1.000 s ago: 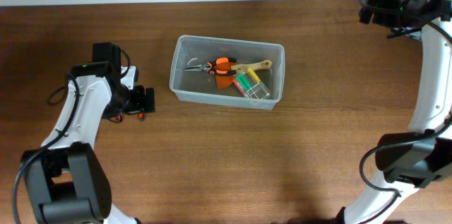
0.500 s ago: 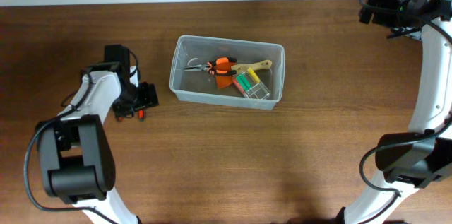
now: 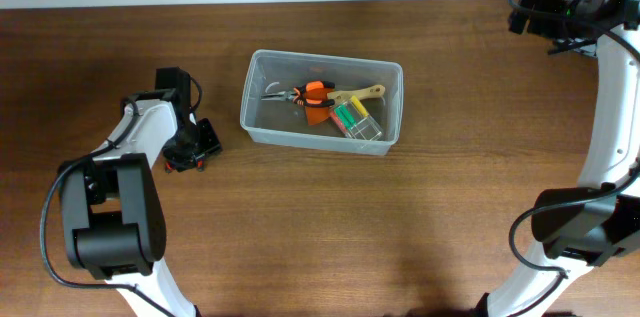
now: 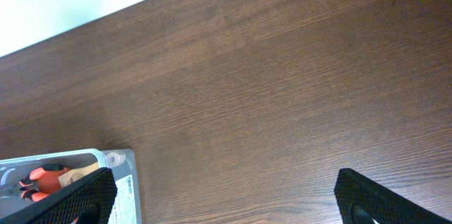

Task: Pack container
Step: 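Carry the red cutting pliers with the left gripper into the container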

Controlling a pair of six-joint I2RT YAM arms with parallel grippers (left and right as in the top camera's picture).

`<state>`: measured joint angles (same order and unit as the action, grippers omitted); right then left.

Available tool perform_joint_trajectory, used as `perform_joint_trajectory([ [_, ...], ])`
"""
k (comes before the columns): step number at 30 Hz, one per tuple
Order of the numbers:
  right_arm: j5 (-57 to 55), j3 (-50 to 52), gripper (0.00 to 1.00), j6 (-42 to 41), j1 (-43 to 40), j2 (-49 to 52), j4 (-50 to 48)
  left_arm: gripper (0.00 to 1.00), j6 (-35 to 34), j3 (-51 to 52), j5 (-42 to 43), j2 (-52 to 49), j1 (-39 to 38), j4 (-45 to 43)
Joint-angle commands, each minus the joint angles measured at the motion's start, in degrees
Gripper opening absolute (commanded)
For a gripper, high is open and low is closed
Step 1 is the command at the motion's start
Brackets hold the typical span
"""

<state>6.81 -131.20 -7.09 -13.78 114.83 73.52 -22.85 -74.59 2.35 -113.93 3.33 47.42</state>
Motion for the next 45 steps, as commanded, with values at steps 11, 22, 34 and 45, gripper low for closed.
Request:
perform_joint_trajectory([
  [11,0.28,0.11,0.98,-0.07,0.24,-0.11,0.02,0.24,12.24,-0.52,-4.28,-0.87,0.2,-3.32],
  [22,0.28,0.11,0.98,-0.07,0.24,-0.11,0.04,0.02,12.17,-0.52,-1.44,-0.87,0.2,-4.33],
  [34,0.28,0.11,0.99,-0.07,0.24,-0.11,0.04,0.02,21.29,-20.09,-4.55,8.31,-0.04,4.92],
  [45,0.28,0.11,0.98,-0.07,0.24,-0.11,0.04,0.02,61.88,-31.08,-0.48,12.33,-19.34,10.58],
])
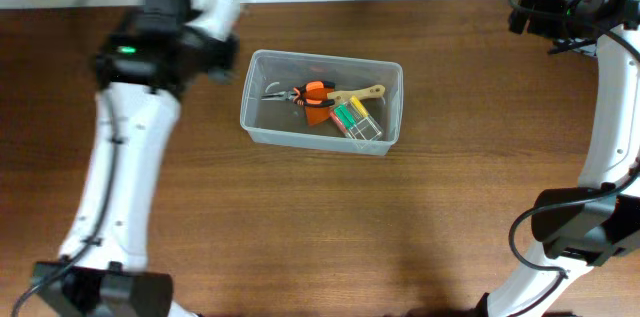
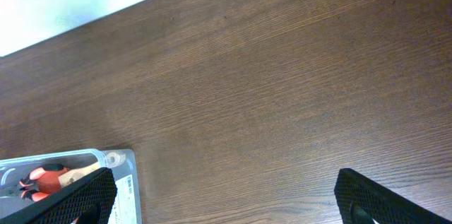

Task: Pack container
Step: 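Carry the red cutting pliers with the left gripper into the container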

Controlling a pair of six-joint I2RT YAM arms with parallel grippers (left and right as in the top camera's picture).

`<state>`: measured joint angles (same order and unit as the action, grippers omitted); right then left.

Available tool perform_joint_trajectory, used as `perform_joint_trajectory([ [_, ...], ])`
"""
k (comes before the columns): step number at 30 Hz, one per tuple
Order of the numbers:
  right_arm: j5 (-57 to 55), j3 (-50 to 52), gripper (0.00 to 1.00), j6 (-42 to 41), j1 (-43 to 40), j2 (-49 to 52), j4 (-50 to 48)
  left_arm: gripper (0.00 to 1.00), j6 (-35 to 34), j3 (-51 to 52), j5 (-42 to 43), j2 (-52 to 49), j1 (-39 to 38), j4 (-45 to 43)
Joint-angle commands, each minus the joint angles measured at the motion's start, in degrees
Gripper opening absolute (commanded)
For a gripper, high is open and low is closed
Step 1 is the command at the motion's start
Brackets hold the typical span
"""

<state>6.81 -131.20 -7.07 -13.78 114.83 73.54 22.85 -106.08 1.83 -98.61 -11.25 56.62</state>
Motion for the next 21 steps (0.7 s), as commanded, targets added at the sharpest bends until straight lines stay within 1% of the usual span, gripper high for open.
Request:
perform_joint_trajectory([
  [1,0.28,0.11,0.98,-0.09,0.24,-0.11,0.02,0.02,18.29,0.5,-1.38,-4.85,-6.88,1.77],
  [5,0.28,0.11,0.98,-0.09,0.24,-0.11,0.0,0.02,21.73,0.5,-1.6,-12.72,-9.4,2.12],
  [12,0.28,0.11,0.99,-0.09,0.24,-0.11,0.02,0.02,21.86,0.5,-1.64,-25.86,-9.55,0.44],
  [14,0.28,0.11,0.98,-0.09,0.24,-0.11,0.02,0.05,21.84,0.5,-1.64,-27.3,-9.55,0.48],
  [15,0.28,0.11,0.98,-0.09,0.24,-0.11,0.02,0.13,21.77,0.5,-1.64,-27.74,-9.55,0.57],
  [16,0.28,0.11,0.99,-0.09,0.24,-0.11,0.02,0.31,20.55,0.5,-1.66,-27.74,-9.55,0.92],
  [17,0.28,0.11,0.99,-0.09,0.24,-0.11,0.02,0.36,19.21,0.44,-1.86,-27.65,-9.55,1.03],
  [18,0.28,0.11,0.99,-0.09,0.24,-0.11,0.02,0.43,13.86,-0.22,-3.39,-27.28,-9.55,1.53],
  [19,0.28,0.11,0.99,-0.09,0.24,-0.11,0.02,0.46,11.56,-0.76,-4.2,-27.04,-9.49,2.03],
  [20,0.28,0.11,0.99,-0.09,0.24,-0.11,0.02,0.48,7.69,-2.47,-5.25,-26.67,-9.18,3.82],
  [21,0.28,0.11,0.99,-0.09,0.26,-0.11,0.0,0.49,6.45,-3.82,-5.29,-26.34,-8.98,5.31],
])
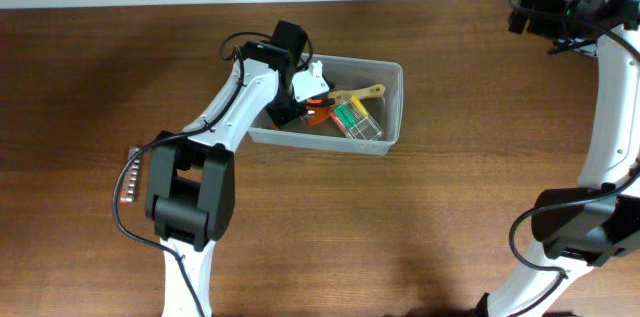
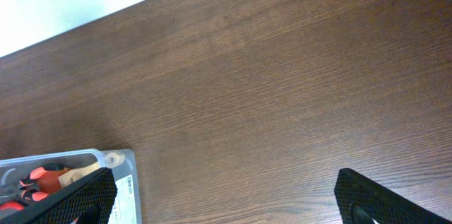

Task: Pack container
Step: 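Carry the red cutting pliers with the left gripper into the container, then move the left gripper to the silver socket strip and grasp it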

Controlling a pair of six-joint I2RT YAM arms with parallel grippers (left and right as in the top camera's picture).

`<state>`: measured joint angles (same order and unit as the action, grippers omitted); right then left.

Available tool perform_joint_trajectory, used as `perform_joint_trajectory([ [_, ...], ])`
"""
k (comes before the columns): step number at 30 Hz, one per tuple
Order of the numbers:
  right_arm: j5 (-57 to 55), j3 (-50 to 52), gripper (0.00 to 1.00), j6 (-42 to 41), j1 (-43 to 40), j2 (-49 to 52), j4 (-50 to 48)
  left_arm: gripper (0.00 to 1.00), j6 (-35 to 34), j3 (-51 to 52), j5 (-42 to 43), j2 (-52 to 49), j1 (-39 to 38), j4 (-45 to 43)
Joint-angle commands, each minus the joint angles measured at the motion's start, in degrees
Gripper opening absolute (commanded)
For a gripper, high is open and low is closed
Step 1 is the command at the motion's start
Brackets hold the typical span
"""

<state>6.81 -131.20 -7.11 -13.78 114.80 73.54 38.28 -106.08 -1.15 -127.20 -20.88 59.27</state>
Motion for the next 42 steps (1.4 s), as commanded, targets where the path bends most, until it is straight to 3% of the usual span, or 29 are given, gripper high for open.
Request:
perform_joint_trajectory([
  [1,0.28,0.11,0.99,-0.04,0.24,-0.09,0.02,0.53,-10.32,-6.78,-2.36,3.02,0.98,5.73],
  [4,0.28,0.11,0.98,-0.04,0.24,-0.09,0.02,0.61,-10.47,-16.06,-2.43,5.81,1.38,14.71],
  [8,0.28,0.11,0.98,-0.04,0.24,-0.09,0.0,0.64,-15.8,-24.81,-8.72,10.64,2.4,24.61],
  [9,0.28,0.11,0.99,-0.04,0.24,-0.09,0.0,0.68,-17.88,-25.57,-10.56,12.22,3.41,27.1],
  [11,0.28,0.11,0.99,-0.04,0.24,-0.09,0.0,0.87,-22.95,-25.59,-10.27,14.6,6.97,32.48],
  [15,0.28,0.11,0.98,-0.04,0.24,-0.09,0.02,0.87,-27.08,-23.21,-8.66,14.71,17.11,37.4],
  [19,0.28,0.11,0.98,-0.04,0.24,-0.09,0.0,0.87,-26.77,-13.88,-6.03,14.21,28.13,31.26],
  [21,0.28,0.11,0.98,-0.04,0.24,-0.09,0.02,0.84,-22.95,-6.21,-2.38,14.21,32.68,26.45],
  [28,0.28,0.11,0.98,-0.04,0.24,-0.09,0.02,0.85,-18.58,17.29,-2.05,14.21,40.13,11.19],
  [34,0.28,0.11,0.99,-0.04,0.24,-0.09,0.02,0.86,-16.72,26.43,-1.99,14.21,44.06,-1.31],
  [40,0.28,0.11,0.99,-0.04,0.24,-0.09,0.02,0.87,-16.41,28.85,-0.37,14.16,45.94,-7.58],
  [42,0.28,0.11,0.99,-0.04,0.24,-0.09,0.02,0.84,-12.48,29.99,3.41,14.16,46.07,-9.46],
])
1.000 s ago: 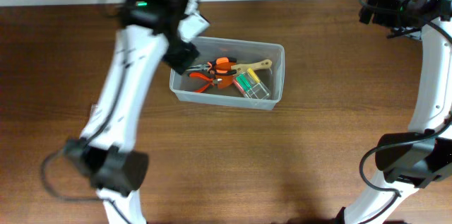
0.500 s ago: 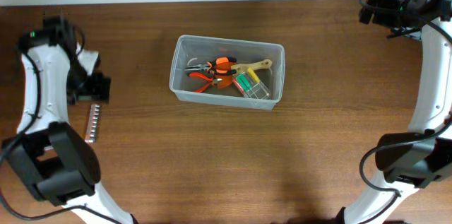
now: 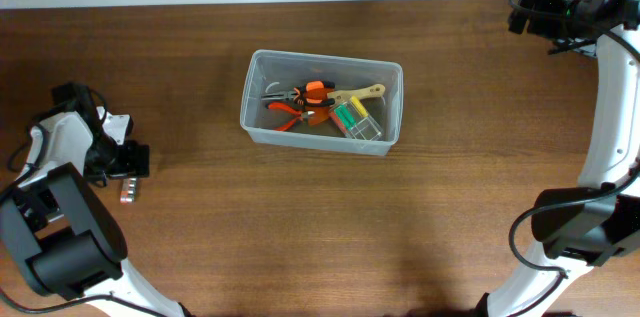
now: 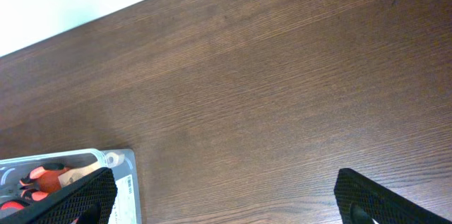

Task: Pack container
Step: 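Move the left gripper to the silver socket strip and grasp it, then place the socket strip into the container with the left gripper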

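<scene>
The clear plastic container [image 3: 392, 107] stands mid-table. In it lie orange-handled pliers [image 3: 312, 93], a second red-handled tool [image 3: 283, 109], a wooden-handled brush [image 3: 362, 92] and a clear box of green and yellow pieces [image 3: 355, 119]. My left gripper [image 3: 128, 161] is low at the far left, right over a small grey strip [image 3: 128, 194] on the table; its jaws are not clear from above. My right gripper [image 4: 226, 206] hangs wide open and empty at the far right corner [image 3: 527, 12], with the container's corner [image 4: 119, 160] just beside its left finger.
Bare brown wood lies around the container. The table's far edge meets a white wall. The right arm's column [image 3: 610, 107] runs down the right side, and the left arm's base [image 3: 60, 227] sits at the lower left.
My left arm has left the container and now sits at the far left over the small strip. A red-handled tool now lies in the container beside the orange pliers. The right arm has not moved.
My left gripper was low on the table left of the container, by something red. Then the arm was raised near the container's far left corner, then reaching into it. Now a second tool lies inside and the gripper is back at the left.
</scene>
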Controlling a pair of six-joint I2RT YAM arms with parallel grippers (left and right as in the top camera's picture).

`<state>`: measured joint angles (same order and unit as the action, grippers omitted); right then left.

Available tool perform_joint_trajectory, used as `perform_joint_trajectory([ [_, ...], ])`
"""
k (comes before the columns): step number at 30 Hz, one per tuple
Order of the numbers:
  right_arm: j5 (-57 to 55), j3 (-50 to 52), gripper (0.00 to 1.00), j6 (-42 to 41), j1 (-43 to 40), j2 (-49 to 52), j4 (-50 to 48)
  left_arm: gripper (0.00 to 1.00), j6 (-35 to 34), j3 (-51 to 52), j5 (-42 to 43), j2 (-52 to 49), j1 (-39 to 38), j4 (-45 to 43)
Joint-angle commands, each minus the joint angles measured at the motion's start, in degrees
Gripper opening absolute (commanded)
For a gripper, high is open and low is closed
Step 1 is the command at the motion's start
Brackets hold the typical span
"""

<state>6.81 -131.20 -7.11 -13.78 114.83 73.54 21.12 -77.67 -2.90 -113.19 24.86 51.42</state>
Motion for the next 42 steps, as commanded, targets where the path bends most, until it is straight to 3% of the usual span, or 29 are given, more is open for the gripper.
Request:
perform_joint_trajectory([
  [1,0.28,0.11,0.99,-0.04,0.24,-0.11,0.02,0.82,6.36,2.16,6.32,0.15,0.33,-2.36],
  [10,0.28,0.11,0.98,-0.04,0.24,-0.11,0.02,0.75,7.08,2.95,5.6,-0.24,0.33,-4.81],
  [21,0.28,0.11,0.99,-0.04,0.24,-0.11,0.02,0.57,7.06,2.95,5.05,-4.98,0.33,-5.42],
  [23,0.28,0.11,0.99,-0.04,0.24,-0.11,0.02,0.5,7.08,2.95,5.01,-4.98,0.33,-5.46],
  [28,0.28,0.11,0.99,-0.04,0.24,-0.11,0.0,0.09,7.04,1.84,5.07,-4.39,0.28,-4.39],
  [30,0.28,0.11,0.99,-0.04,0.24,-0.11,0.0,0.02,7.04,-0.57,5.09,-3.87,0.26,-1.86],
  [38,0.28,0.11,0.98,-0.04,0.24,-0.11,0.02,0.02,7.1,-19.87,5.14,1.42,-1.92,11.02],
  [42,0.28,0.11,0.98,-0.04,0.24,-0.11,0.0,0.02,12.92,-29.59,11.56,4.2,-6.03,15.72],
])
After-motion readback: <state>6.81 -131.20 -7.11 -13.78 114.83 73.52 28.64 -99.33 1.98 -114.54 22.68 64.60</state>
